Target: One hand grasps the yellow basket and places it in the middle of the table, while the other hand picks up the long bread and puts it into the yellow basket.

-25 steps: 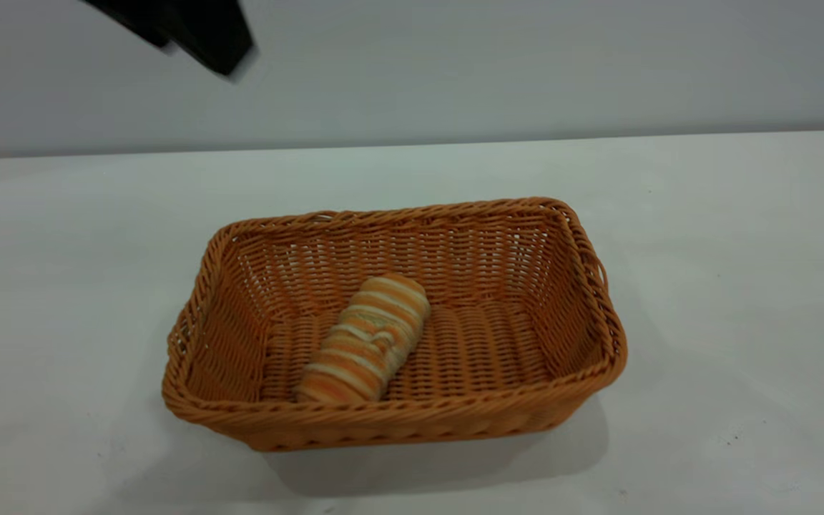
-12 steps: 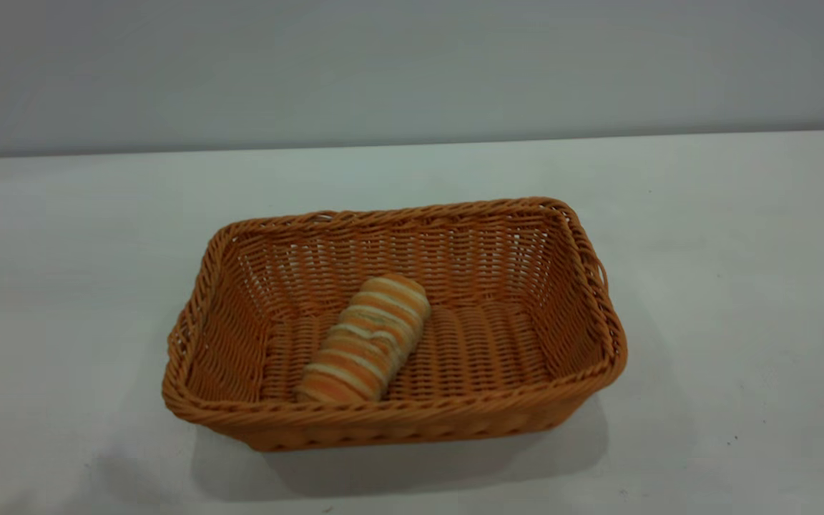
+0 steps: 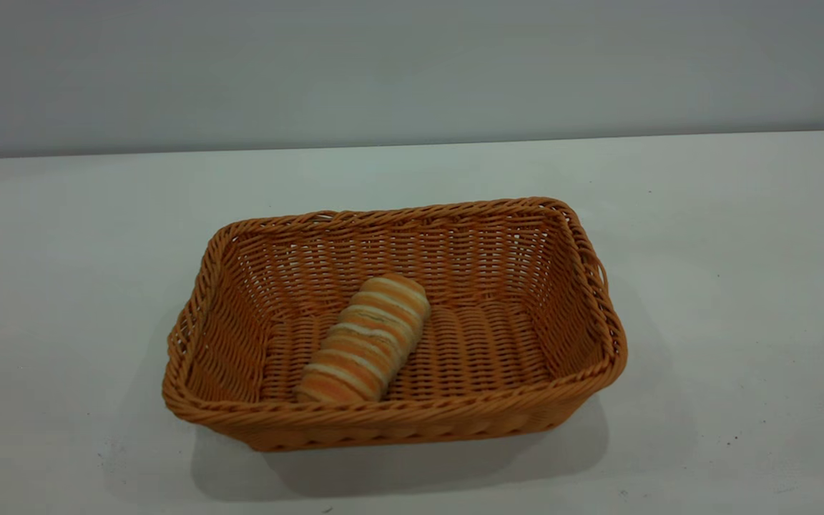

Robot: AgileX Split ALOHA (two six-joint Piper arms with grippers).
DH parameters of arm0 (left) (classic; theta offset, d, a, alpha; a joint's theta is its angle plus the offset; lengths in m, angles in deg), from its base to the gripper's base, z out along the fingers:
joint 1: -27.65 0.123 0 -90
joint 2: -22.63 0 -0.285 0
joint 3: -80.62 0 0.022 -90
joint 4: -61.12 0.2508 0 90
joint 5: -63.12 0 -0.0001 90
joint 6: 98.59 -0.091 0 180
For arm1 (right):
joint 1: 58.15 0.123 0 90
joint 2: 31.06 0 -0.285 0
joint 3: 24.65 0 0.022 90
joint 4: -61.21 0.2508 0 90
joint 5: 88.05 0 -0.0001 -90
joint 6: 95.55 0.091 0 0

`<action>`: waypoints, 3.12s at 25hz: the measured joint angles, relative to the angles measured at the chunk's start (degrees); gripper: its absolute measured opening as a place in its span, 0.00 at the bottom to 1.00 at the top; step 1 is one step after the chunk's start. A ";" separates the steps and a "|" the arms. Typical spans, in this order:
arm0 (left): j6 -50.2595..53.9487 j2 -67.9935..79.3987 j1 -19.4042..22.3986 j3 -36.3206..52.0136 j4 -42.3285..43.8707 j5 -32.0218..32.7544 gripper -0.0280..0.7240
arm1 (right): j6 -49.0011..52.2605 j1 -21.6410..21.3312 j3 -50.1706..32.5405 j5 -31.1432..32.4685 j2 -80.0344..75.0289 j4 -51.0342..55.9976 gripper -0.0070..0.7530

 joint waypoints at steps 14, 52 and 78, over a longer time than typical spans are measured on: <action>0.93 -30.25 0.00 7.54 0.00 10.80 0.74 | 1.04 0.00 -0.07 -0.26 1.22 0.00 0.78; -2.56 -34.16 21.30 8.07 -1.36 12.04 0.74 | 1.43 -13.08 -0.07 -0.26 1.22 0.00 0.78; -2.56 -36.55 28.18 8.07 -1.47 12.10 0.74 | 1.43 -18.78 -0.07 -0.26 1.22 -0.01 0.78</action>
